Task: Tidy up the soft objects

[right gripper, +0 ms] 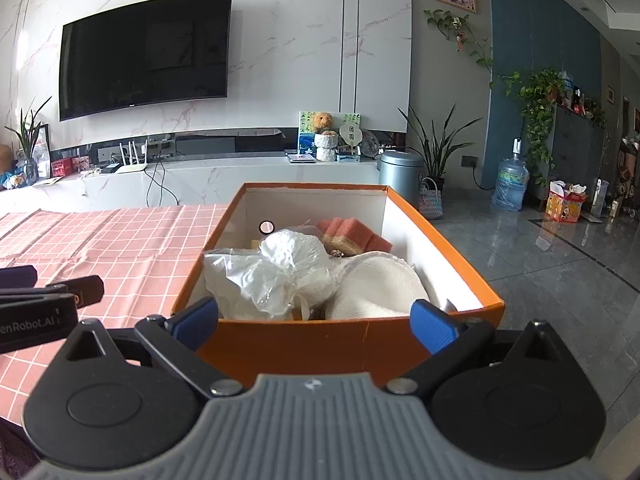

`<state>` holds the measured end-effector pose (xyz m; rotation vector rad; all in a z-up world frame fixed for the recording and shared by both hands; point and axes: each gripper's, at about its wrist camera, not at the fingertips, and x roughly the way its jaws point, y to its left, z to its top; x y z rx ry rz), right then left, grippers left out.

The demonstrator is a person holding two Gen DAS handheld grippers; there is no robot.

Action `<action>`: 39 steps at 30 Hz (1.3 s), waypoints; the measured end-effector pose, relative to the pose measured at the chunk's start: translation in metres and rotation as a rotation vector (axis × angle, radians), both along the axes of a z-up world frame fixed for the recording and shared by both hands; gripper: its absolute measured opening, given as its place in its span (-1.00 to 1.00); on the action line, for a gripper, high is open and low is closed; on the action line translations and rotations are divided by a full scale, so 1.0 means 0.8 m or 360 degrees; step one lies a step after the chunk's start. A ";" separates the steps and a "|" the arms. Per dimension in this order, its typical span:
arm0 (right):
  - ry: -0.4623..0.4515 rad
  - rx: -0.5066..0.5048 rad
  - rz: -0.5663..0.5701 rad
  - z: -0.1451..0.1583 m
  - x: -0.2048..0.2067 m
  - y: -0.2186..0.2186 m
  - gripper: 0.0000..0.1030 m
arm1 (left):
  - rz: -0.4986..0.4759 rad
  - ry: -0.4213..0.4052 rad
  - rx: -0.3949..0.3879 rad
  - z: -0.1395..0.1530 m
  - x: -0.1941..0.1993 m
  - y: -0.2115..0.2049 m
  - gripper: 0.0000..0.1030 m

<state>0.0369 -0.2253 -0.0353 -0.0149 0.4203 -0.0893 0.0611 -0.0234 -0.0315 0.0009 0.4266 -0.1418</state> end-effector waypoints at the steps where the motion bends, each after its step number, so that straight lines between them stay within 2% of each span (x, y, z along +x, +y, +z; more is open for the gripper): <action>1: -0.0001 -0.0005 0.0001 0.000 0.000 0.001 0.95 | 0.0000 0.0013 -0.0001 0.000 0.002 -0.001 0.92; 15: -0.0012 -0.0026 0.0023 0.002 -0.004 0.005 0.95 | -0.0012 0.0024 0.0054 0.003 -0.004 -0.007 0.92; 39: -0.0017 -0.0023 0.0029 0.003 -0.005 0.007 0.95 | -0.0005 0.0021 0.0058 0.004 -0.005 -0.005 0.92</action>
